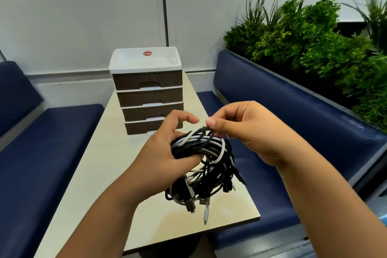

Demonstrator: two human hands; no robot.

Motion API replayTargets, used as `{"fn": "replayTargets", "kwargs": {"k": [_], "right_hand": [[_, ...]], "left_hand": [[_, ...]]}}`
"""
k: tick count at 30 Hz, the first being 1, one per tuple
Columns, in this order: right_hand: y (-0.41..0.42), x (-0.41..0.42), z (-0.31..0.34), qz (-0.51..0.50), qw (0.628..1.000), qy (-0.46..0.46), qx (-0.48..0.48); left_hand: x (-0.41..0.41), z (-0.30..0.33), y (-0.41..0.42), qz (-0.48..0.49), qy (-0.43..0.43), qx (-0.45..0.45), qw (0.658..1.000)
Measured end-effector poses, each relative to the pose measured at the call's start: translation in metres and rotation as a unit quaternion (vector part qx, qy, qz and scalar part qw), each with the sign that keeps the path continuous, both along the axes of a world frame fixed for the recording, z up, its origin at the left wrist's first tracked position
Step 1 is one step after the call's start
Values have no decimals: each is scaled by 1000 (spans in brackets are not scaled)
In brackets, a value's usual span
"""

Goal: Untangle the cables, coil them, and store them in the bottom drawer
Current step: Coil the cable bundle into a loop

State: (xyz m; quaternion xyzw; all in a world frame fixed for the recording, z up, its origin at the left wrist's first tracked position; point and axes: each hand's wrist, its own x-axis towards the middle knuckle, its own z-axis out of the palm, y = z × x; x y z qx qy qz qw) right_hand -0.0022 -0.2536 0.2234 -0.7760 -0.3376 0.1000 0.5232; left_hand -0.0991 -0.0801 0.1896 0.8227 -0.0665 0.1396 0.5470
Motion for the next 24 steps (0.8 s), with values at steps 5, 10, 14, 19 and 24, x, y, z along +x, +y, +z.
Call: {"fn": "replayTargets", "kwargs": {"k": [5, 10, 14, 19, 24], "right_hand": [[9, -5, 9, 11, 995, -57, -85], [13, -4, 16, 0, 989, -90, -118], [8, 2, 17, 1, 989, -94, -116], [2, 8, 6, -15, 993, -77, -89], [-9, 13, -34, -59, 964, 175, 191]], "left_hand": [[5, 3, -2, 28, -10, -31, 999], [6, 6, 0, 33, 0, -14, 999], [10, 7, -2, 29, 5, -27, 999], [15, 7, -3, 24, 26, -27, 999], [27, -6, 5, 86, 23, -177, 980]]}}
